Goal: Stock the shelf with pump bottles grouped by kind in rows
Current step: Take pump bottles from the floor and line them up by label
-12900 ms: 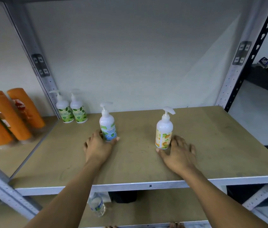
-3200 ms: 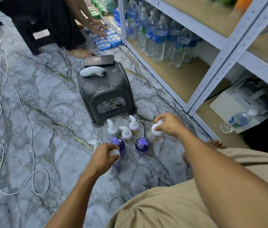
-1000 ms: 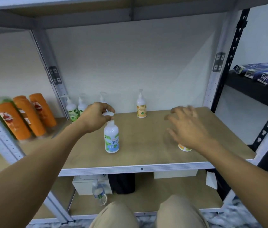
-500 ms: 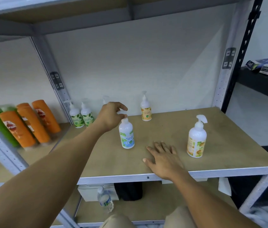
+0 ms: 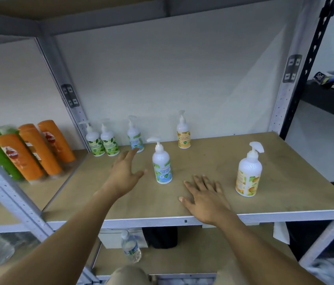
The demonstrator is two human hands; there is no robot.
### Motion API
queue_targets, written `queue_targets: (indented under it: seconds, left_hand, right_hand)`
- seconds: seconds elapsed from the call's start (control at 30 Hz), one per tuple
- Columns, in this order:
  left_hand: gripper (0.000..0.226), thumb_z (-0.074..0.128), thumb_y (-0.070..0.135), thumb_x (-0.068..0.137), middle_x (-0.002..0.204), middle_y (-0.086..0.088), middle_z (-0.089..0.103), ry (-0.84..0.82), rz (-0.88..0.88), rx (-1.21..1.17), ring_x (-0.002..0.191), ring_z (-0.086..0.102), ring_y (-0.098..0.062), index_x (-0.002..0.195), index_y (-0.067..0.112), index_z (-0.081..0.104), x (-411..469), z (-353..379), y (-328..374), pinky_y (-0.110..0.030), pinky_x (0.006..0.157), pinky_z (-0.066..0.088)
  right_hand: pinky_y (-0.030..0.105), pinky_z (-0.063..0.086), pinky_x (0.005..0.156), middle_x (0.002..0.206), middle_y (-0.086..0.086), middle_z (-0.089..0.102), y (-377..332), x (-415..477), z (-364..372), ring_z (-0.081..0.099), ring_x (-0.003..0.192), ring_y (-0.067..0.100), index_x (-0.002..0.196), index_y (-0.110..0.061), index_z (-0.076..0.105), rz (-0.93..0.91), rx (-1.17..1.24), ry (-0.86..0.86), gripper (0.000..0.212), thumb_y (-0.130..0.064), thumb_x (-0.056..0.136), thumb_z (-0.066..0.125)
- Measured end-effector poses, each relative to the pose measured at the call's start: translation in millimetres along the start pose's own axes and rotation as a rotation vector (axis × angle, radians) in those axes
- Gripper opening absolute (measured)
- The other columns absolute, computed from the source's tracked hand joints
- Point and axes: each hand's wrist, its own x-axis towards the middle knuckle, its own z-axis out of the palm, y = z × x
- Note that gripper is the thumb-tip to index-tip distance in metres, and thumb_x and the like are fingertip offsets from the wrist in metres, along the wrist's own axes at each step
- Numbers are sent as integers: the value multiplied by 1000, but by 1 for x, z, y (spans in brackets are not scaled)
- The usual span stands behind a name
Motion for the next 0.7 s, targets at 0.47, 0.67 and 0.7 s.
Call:
queue_targets:
  seconds: [0.47,0.67,0.7]
  left_hand:
    - [78,11,84,86,168,9,6,-227,-352,312,155,-1,-25,154,47,18,-57,26,-75,-65,117,-1]
    - [77,14,83,87,168,7,2,-280,-333,301,154,-6,-28,155,47,15,-51,26,-84,-67,116,-4]
    - [77,15,83,87,168,6,1,-285,-329,294,154,-7,-28,155,46,15,-49,26,-86,-67,115,-4]
  right_hand:
    - [53,10,121,161,-2,29,-36,28,5,18,151,20,155,-25,27,75,149,171,82,-71,89,47]
    - [20,40,107,141,-15,55,-51,52,-8,50,128,-3,149,-24,37,-5,709,171,83,-38,81,81]
    - [15,43,101,130,-21,59,-54,56,-10,55,117,-12,145,-29,40,-16,786,162,78,-30,80,83]
